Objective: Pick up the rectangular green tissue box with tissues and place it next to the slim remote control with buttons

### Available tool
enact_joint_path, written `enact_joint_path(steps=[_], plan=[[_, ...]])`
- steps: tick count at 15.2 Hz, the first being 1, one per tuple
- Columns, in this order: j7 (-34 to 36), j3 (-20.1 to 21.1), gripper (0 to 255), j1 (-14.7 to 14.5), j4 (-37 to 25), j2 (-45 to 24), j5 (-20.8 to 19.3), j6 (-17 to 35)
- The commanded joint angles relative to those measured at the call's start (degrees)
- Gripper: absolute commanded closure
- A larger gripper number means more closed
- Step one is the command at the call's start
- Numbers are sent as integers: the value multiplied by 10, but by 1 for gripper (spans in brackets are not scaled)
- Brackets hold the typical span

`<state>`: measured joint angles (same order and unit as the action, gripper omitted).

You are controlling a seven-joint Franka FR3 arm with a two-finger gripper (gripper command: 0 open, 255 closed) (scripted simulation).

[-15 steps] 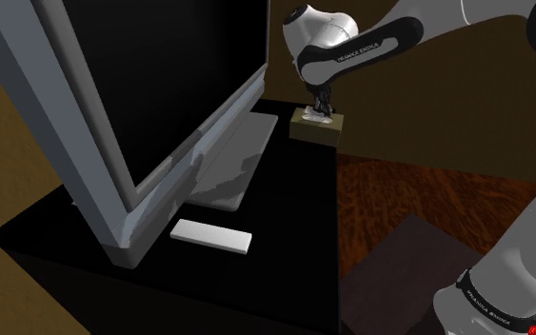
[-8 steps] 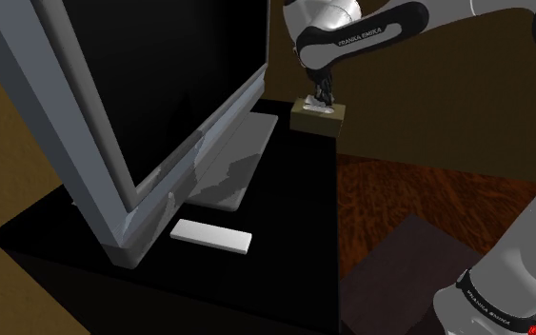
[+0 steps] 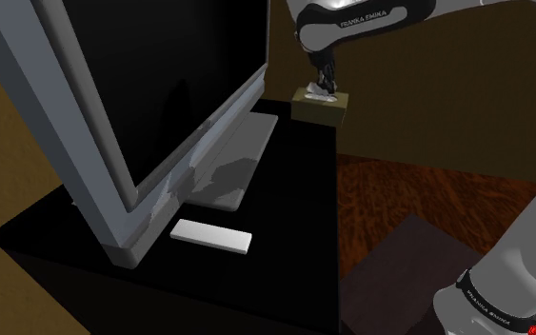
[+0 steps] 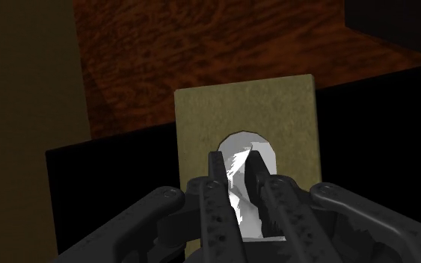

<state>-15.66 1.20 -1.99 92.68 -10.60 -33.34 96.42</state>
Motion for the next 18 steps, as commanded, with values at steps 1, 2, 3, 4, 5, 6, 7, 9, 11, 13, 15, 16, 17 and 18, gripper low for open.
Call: enact_joint_path(steps=[1, 2, 3, 4, 5, 6, 7, 9, 11, 13, 15, 16, 17, 18], plan=[[-7, 0, 255, -1, -13, 1, 1, -13], [-11, 0, 255, -1, -21, 1, 1, -19], [-14, 1, 255, -2, -28, 1, 2, -26], [-18, 1, 255, -2, -36, 1, 2, -32], [-21, 1, 255, -2, -44, 0, 2, -38], [-25, 1, 255, -3, -52, 0, 2, -45], [-29, 1, 255, -3, -60, -1, 3, -52], [-36, 1, 255, -4, -77, -3, 3, -65], [-41, 1, 255, -5, -87, -4, 3, -73], [-18, 11, 255, -19, -62, 17, 4, -82], [4, 22, 255, -32, -40, 36, 7, -93], [15, 28, 255, -39, -31, 44, 9, -99], [26, 34, 255, -46, -22, 52, 11, -105], [37, 40, 255, -53, -14, 59, 13, -111]])
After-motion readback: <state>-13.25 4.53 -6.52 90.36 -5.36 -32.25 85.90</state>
